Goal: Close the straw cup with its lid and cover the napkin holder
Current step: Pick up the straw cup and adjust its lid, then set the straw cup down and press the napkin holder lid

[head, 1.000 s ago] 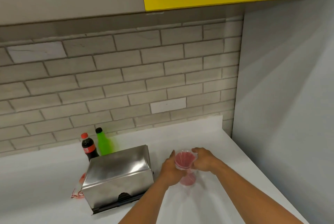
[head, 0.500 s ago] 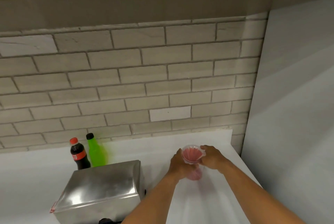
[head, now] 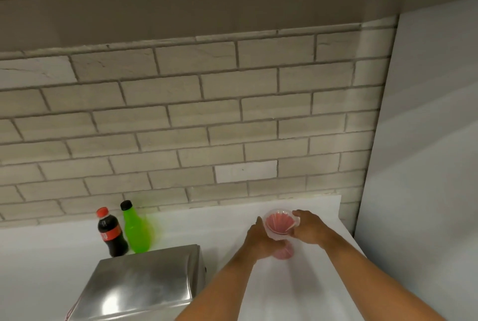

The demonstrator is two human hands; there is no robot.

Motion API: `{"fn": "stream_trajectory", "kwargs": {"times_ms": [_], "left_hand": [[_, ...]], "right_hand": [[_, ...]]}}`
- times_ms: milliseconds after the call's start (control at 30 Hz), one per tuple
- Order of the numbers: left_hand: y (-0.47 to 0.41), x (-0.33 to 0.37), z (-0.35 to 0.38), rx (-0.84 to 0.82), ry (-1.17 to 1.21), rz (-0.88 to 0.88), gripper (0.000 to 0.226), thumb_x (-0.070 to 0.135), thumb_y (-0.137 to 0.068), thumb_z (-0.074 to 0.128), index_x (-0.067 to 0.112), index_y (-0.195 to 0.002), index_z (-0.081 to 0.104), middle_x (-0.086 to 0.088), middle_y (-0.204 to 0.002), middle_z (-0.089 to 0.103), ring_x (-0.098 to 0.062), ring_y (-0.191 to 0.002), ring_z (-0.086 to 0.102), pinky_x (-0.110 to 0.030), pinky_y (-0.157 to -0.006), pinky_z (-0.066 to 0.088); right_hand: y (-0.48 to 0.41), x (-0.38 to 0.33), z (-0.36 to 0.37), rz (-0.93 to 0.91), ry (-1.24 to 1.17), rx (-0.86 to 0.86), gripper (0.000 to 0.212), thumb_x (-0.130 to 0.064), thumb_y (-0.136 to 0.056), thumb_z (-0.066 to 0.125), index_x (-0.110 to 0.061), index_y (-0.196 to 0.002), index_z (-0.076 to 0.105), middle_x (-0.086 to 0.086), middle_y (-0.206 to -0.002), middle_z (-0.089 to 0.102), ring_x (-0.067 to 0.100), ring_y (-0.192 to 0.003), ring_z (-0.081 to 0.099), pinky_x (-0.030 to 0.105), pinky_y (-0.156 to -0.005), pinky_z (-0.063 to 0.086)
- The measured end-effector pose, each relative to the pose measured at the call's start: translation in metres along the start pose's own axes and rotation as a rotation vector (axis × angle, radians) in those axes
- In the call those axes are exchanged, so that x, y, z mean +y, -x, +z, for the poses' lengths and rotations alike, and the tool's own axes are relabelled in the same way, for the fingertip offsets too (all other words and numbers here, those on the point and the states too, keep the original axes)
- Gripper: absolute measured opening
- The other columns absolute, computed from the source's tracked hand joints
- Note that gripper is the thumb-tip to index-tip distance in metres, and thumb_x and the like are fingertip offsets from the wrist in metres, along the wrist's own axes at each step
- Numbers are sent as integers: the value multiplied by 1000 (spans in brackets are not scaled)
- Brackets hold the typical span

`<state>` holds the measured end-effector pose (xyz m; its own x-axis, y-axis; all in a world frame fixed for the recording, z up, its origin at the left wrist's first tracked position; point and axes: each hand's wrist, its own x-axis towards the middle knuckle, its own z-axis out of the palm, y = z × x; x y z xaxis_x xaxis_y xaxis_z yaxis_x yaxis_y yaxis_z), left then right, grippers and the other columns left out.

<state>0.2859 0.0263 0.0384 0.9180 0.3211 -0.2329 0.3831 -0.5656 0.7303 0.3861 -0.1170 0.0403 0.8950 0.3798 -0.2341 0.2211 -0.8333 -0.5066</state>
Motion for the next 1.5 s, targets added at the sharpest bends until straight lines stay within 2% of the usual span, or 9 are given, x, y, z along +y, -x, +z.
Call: {"fn": "stream_trajectory", "kwargs": {"times_ms": [67, 200, 300, 433, 700, 933, 1200, 1300, 1500], "left_hand": [[8, -3, -14, -11, -15, -9, 99, 50, -58, 91, 22, -144, 50, 0, -132, 63, -22, -123, 63, -32, -97, 57], [40, -9, -68, -40, -101, 35, 113, 45, -80, 87, 20, -166, 20, -5, -169, 29, -25, -153, 33, -22, -97, 34], [76, -28, -120, 12, -162, 49, 115, 48, -77, 88, 22, -166, 21, -2, -170, 28, -24, -152, 35, -23, -97, 36], [127, -76, -182, 59, -283, -42, 124, 79, -66, 77, 28, -165, 23, -2, -170, 27, -25, -153, 33, -37, -120, 35], [202, -171, -258, 10, -535, -88, 158, 101, -38, 68, 28, -167, 13, -4, -172, 22, -30, -155, 27, -45, -121, 36], [227, -216, -249, -35, -557, -99, 158, 77, -43, 86, 38, -165, -6, -18, -172, -8, -42, -157, 17, -49, -122, 34], [217, -224, -212, 195, -669, -38, 100, 40, -85, 70, 47, -163, 7, -30, -165, 8, -51, -137, 46, -48, -112, 42], [211, -220, -208, 179, -663, -39, 96, 30, -92, 66, 49, -163, 5, -30, -168, 1, -52, -138, 46, -50, -107, 47], [181, -205, -189, 177, -666, 15, 96, 19, -93, 63, 46, -164, 5, -34, -168, -7, -56, -137, 45, -46, -98, 55]], "right_hand": [[18, -15, -9, -24, 46, 17, 77, -23, -91, 72, -14, -158, 37, 7, -159, 45, 27, -144, 46, 29, -112, 37], [61, -62, -15, -137, 18, 21, 84, -40, -85, 80, -22, -157, 41, 1, -156, 49, 22, -141, 48, 26, -108, 38], [100, -107, -2, -236, 73, -97, 102, -57, -72, 86, -36, -159, 35, -7, -159, 44, 18, -141, 46, 25, -104, 39], [144, -165, 27, -340, 145, -298, 124, -60, -61, 93, -47, -160, 20, -7, -169, 22, 19, -152, 29, 37, -118, 35], [199, -233, 97, -479, 325, -194, 138, -52, -58, 97, -38, -165, 11, 7, -173, 4, 28, -158, 6, 40, -124, 21], [214, -242, 134, -468, 419, -90, 127, -50, -67, 92, -32, -165, 13, 12, -173, 2, 31, -158, -2, 49, -124, 23], [214, -226, 157, -463, 426, 1, 95, -29, -87, 73, -37, -164, 18, 9, -172, 9, 30, -158, 6, 50, -116, 36], [206, -219, 156, -483, 410, 114, 72, -22, -97, 59, -38, -161, 29, 8, -168, 25, 30, -155, 17, 49, -111, 42], [184, -197, 140, -459, 402, 177, 65, -20, -99, 57, -42, -157, 37, 4, -164, 35, 29, -151, 28, 46, -110, 45]]}}
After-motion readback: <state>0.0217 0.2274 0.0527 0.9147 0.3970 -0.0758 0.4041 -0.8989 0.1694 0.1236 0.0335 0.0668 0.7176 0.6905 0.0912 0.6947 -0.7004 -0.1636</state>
